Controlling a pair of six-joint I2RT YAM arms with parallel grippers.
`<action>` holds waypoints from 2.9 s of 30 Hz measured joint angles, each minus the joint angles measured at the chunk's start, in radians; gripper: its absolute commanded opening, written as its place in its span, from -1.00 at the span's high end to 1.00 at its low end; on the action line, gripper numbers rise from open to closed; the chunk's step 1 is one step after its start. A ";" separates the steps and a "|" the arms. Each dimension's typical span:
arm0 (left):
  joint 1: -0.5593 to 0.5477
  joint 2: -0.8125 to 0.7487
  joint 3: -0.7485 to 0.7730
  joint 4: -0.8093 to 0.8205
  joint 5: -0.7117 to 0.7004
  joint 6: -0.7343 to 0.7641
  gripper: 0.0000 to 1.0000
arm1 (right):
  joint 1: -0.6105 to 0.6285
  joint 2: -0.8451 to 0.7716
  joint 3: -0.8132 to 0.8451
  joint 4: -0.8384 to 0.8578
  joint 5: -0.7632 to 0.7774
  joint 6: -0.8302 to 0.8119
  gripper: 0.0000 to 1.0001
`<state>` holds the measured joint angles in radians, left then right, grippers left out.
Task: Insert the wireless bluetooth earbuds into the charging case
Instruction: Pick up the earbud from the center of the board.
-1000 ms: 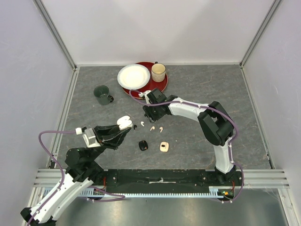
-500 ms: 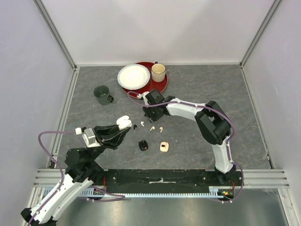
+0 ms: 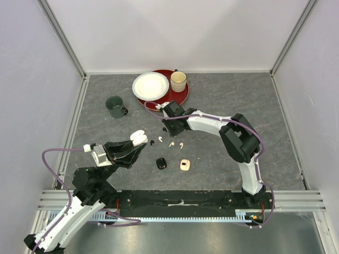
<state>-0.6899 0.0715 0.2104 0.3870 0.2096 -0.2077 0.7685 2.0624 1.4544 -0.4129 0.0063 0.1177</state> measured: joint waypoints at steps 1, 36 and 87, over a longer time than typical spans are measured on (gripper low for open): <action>0.000 -0.001 0.000 -0.002 0.000 0.000 0.95 | 0.000 0.000 0.000 0.000 0.018 0.019 0.56; 0.000 -0.016 0.000 -0.045 -0.011 0.000 0.95 | 0.000 -0.043 -0.064 -0.014 0.213 0.191 0.16; 0.000 -0.020 0.000 -0.058 -0.024 -0.001 0.95 | -0.059 -0.034 -0.059 0.013 0.050 0.086 0.51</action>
<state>-0.6899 0.0517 0.2104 0.3294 0.1852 -0.2089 0.7094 2.0285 1.3956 -0.4000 0.0566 0.2039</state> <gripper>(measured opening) 0.346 0.291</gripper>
